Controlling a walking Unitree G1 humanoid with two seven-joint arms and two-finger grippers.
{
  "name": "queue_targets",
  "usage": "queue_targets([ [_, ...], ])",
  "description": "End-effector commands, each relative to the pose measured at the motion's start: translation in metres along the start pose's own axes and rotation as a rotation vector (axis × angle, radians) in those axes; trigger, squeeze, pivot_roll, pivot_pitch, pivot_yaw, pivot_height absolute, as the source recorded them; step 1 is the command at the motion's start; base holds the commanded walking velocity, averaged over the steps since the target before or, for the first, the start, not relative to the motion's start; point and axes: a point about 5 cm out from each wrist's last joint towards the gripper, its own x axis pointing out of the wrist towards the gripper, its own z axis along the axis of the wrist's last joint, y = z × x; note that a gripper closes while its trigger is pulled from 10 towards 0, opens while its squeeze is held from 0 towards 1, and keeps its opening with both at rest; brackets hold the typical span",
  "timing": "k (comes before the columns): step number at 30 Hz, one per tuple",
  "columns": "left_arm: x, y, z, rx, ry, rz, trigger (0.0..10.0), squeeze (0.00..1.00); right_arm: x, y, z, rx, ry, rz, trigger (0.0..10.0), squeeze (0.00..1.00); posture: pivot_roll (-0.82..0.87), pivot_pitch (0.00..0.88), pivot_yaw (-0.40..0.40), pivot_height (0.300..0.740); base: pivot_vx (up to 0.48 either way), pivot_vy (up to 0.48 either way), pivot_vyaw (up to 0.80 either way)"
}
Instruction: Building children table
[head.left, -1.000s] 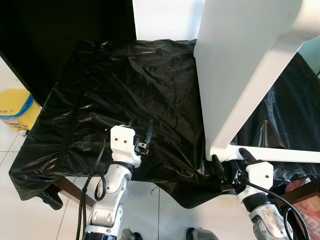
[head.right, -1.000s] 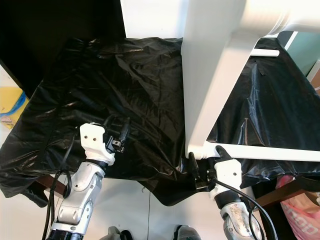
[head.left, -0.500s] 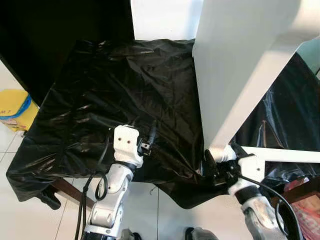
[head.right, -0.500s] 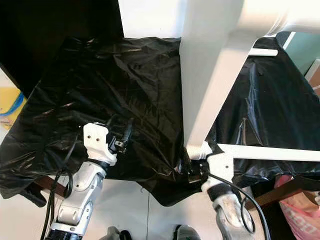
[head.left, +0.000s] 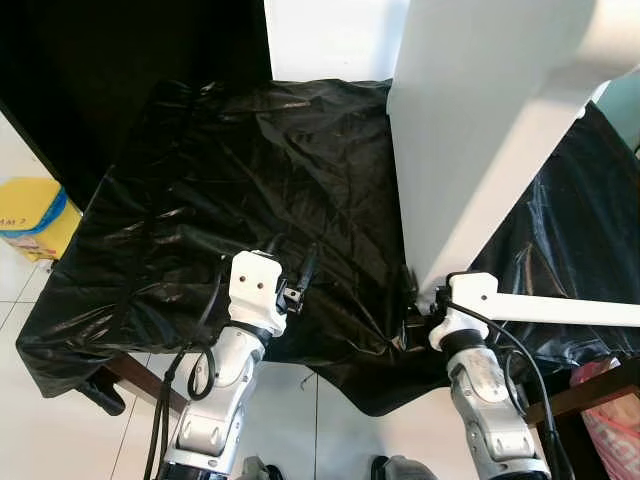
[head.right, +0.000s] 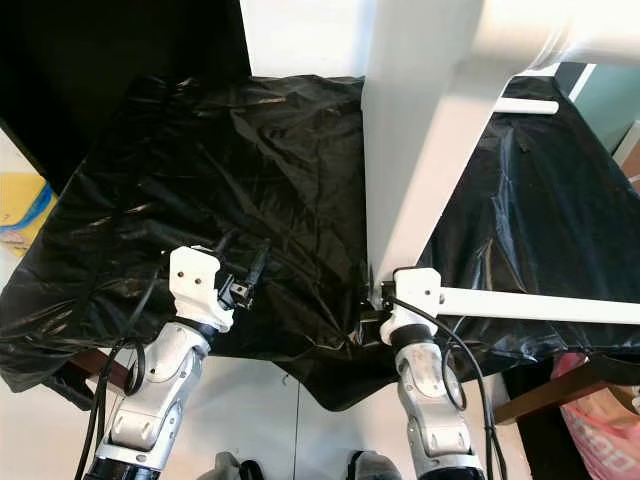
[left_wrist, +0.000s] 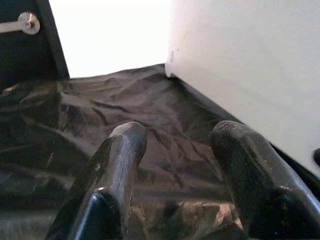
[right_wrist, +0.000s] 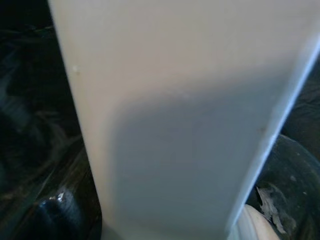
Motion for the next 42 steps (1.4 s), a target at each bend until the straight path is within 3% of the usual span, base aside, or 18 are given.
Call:
queue_targets([
  [1, 0.001, -0.001, 0.0, 0.005, 0.006, -0.039, 10.0, 0.0, 0.005, 0.002, -0.007, -0.004, 0.023, -0.013, 10.0, 0.0, -0.1, 0.089, 0.019, 0.74, 0.0, 0.0, 0.0],
  [10, 0.006, -0.004, 0.003, 0.004, -0.014, -0.057, 10.0, 0.0, 0.029, 0.01, -0.006, 0.002, 0.018, -0.036, 10.0, 0.0, -0.1, 0.078, 0.019, 0.74, 0.0, 0.0, 0.0],
  [19, 0.009, -0.004, 0.006, 0.015, -0.031, -0.053, 10.0, 0.0, 0.031, 0.022, 0.012, 0.077, -0.036, 0.018, 10.0, 0.0, -0.1, 0.065, -0.002, 0.74, 0.0, 0.0, 0.0],
  [28, 0.012, -0.005, 0.007, 0.015, -0.04, -0.053, 10.0, 0.0, 0.037, 0.021, 0.013, 0.073, -0.025, -0.009, 10.0, 0.0, -0.1, 0.062, -0.003, 0.74, 0.0, 0.0, 0.0],
  [32, 0.014, -0.005, 0.008, 0.02, -0.045, -0.061, 10.0, 0.0, 0.045, 0.019, 0.01, 0.071, 0.023, -0.091, 10.0, 0.0, -0.1, 0.064, -0.001, 0.74, 0.0, 0.0, 0.0],
  [42, 0.018, -0.006, 0.013, 0.023, -0.061, -0.072, 10.0, 0.0, 0.06, 0.025, 0.008, 0.077, 0.053, -0.071, 10.0, 0.0, -0.09, 0.073, 0.005, 0.74, 0.0, 0.0, 0.0],
])
